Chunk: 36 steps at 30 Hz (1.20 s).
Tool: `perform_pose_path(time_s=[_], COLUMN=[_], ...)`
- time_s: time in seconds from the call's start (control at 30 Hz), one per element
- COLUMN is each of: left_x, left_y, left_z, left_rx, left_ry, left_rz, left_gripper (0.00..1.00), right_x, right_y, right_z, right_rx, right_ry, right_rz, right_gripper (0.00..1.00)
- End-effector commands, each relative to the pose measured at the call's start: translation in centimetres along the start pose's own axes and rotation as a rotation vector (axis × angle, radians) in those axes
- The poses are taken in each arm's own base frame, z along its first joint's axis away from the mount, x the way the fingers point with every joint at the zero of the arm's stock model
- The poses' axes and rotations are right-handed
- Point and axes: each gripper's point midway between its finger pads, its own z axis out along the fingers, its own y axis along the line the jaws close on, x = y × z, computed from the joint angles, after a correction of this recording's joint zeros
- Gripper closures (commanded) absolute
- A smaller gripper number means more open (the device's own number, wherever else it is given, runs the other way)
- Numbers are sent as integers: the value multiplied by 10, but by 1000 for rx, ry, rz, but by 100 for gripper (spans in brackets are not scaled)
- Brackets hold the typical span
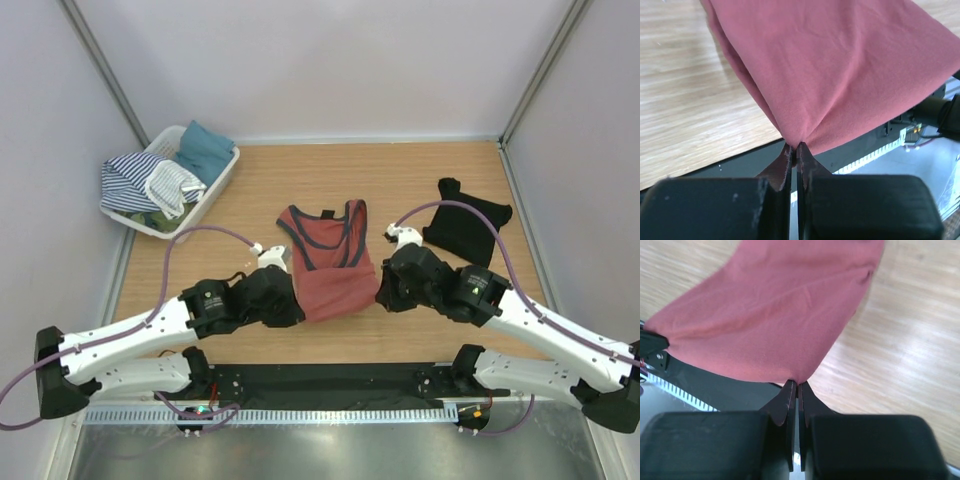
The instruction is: Fold and stack the tank tops
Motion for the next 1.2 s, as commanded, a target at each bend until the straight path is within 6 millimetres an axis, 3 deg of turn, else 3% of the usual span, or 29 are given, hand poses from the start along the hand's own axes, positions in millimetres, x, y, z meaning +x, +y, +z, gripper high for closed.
perform_pose_path(time_s=[0.0, 0.17, 0.27, 0.43, 0.63, 0.67, 0.73, 0.77, 0.83, 0.9, 1.17], left_x=[-21, -39, -57, -84, -126, -141, -156, -162, -175, -200, -249], left_y=[10, 2, 2, 6, 11, 15, 25, 27, 30, 36, 62], left_z=[-10, -8, -7, -5, 4, 4, 17, 20, 35, 43, 102], left_rx=[-63, -49, -59, -70, -85, -92, -108, -107, -105, -98, -111], left_ry=[-36, -41, -68, -93, -116, -138, -130, -132, -120, -148, -112], left_rz=[28, 26, 8, -5, -37, -50, -82, -91, -104, -133, -190], left_gripper=[100, 100, 100, 100, 100, 100, 100, 100, 100, 100, 100], right_x=[-31, -49, -69, -98, -137, -149, -158, -173, -184, -199, -243], right_y=[-2, -1, 0, -15, -33, -31, -39, -38, -41, -52, -78], right_z=[-10, 3, 7, 25, 53, 56, 74, 74, 84, 101, 154], right_rx=[65, 125, 143, 172, 174, 166, 179, 173, 170, 189, 194], right_ry=[-73, -82, -107, -90, -72, -82, -52, -75, -69, -54, -65], right_rz=[-62, -104, -103, -88, -49, -47, -37, -29, -21, 0, 76], right_gripper=[99, 99, 99, 99, 99, 99, 99, 99, 99, 99, 99])
